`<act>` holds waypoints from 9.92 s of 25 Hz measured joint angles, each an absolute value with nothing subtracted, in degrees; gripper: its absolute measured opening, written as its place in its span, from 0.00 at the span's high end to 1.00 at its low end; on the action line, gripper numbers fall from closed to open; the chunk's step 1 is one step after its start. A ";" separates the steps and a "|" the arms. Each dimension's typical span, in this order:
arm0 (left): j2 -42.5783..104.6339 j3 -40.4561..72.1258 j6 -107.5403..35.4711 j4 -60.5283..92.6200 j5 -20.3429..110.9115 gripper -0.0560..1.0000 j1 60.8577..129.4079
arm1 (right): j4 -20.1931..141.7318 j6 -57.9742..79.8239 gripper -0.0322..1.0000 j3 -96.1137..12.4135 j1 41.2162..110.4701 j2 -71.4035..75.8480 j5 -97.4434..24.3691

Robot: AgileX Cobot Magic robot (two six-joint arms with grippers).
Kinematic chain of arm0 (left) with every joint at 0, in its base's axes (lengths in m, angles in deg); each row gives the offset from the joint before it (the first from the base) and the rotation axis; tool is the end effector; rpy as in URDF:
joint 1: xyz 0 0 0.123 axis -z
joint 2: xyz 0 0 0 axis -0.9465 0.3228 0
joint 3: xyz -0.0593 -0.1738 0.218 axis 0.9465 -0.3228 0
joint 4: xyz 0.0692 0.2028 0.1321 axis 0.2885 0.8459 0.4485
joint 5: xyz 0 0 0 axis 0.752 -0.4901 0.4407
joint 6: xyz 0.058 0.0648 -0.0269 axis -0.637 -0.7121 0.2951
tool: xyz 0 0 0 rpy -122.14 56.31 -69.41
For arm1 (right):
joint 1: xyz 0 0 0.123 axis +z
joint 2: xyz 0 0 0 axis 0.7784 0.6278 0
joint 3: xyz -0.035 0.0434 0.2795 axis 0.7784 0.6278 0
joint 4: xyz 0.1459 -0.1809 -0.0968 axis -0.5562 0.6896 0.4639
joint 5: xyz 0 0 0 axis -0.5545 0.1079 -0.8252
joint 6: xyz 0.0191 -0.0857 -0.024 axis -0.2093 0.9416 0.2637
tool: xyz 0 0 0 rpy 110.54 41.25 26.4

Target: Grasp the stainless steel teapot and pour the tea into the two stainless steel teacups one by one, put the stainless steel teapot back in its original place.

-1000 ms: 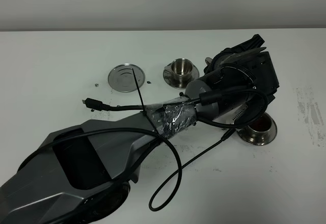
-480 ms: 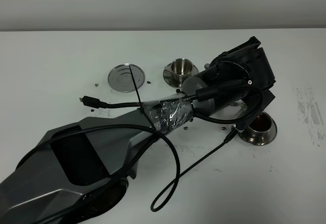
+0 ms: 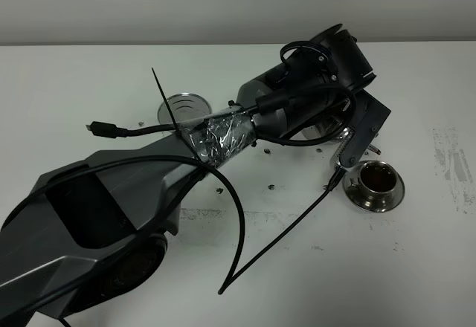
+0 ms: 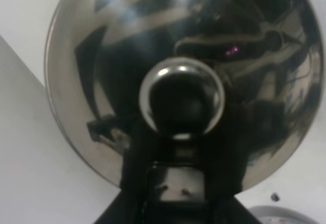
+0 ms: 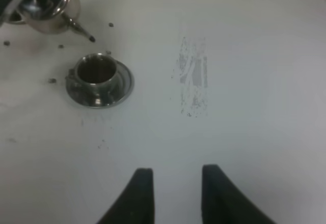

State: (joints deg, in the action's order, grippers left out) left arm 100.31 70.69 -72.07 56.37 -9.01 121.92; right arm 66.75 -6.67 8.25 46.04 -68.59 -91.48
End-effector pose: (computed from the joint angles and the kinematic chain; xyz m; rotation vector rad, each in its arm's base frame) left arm 0.3707 -0.3986 0.2021 2.3837 1.1302 0.7231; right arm -0.0035 0.0031 0.2797 -0.0058 2.1191 -0.0669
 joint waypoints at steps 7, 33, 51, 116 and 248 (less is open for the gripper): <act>98.36 70.69 -72.07 46.28 -9.99 0.77 119.52 | 66.75 -6.67 0.75 8.25 46.04 -68.59 -91.48; 72.96 26.27 -52.36 25.77 4.08 0.77 115.20 | 66.75 -6.67 0.75 8.25 46.04 -68.59 -91.48; 76.36 20.29 -50.62 23.15 10.46 0.77 114.93 | 66.75 -6.67 0.75 8.25 46.04 -68.59 -91.48; 94.29 63.82 -77.83 55.91 -4.63 0.77 100.41 | 66.75 -6.67 0.75 8.25 46.04 -68.59 -91.48; 79.75 43.48 -73.87 34.23 7.65 0.77 98.95 | 66.75 -6.67 0.75 8.25 46.04 -68.59 -91.48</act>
